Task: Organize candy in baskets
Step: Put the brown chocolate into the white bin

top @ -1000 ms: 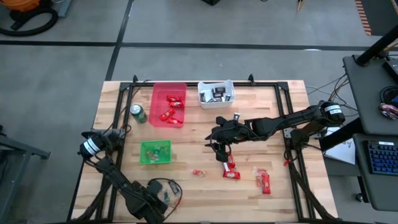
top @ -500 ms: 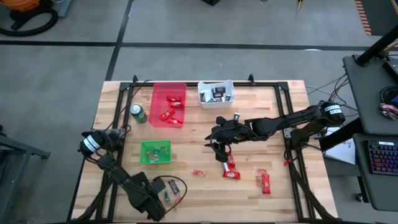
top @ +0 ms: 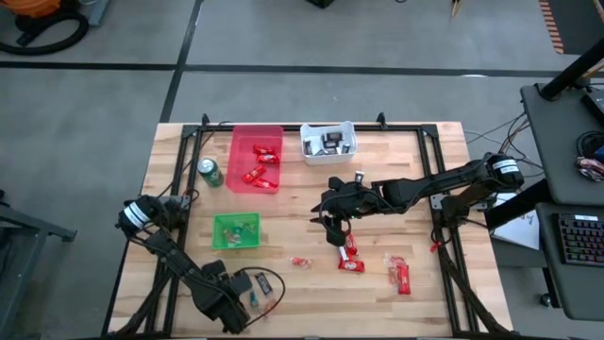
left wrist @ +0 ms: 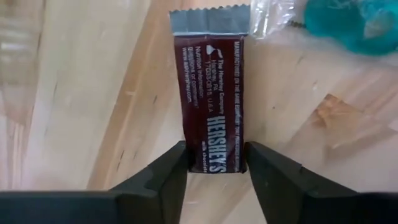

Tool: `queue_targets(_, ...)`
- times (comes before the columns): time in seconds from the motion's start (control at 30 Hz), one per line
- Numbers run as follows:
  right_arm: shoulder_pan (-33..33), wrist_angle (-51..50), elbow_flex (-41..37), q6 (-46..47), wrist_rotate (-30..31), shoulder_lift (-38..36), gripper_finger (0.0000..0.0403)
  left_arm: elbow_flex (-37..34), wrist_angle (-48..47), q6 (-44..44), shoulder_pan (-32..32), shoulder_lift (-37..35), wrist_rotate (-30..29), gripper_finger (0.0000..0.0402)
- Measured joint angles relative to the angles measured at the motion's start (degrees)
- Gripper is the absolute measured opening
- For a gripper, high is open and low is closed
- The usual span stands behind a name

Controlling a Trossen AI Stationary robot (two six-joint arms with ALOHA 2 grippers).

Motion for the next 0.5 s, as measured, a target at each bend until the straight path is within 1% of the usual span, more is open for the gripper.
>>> queue_targets(0.27, 0.0, -0.02, 0.0, -0.47, 0.0, 0.0, 0.0123, 0.21, 0.03, 0.2, -0.07, -0.01, -0.34, 0.0065)
queue_targets(0.4, 0.0, -0.24, 0.0, -0.69, -0.01, 0.0, 0.0123, 0.14, -0.1, -1.71, -0.37, -1.06, -3.41, 0.005)
queue_targets(0.5, 0.12, -0.55, 0.0, -1.38, 0.01, 0.0, 0.0123, -0.24, -0.46, -3.79, -0.54, -2.79, -8.15, 0.0045)
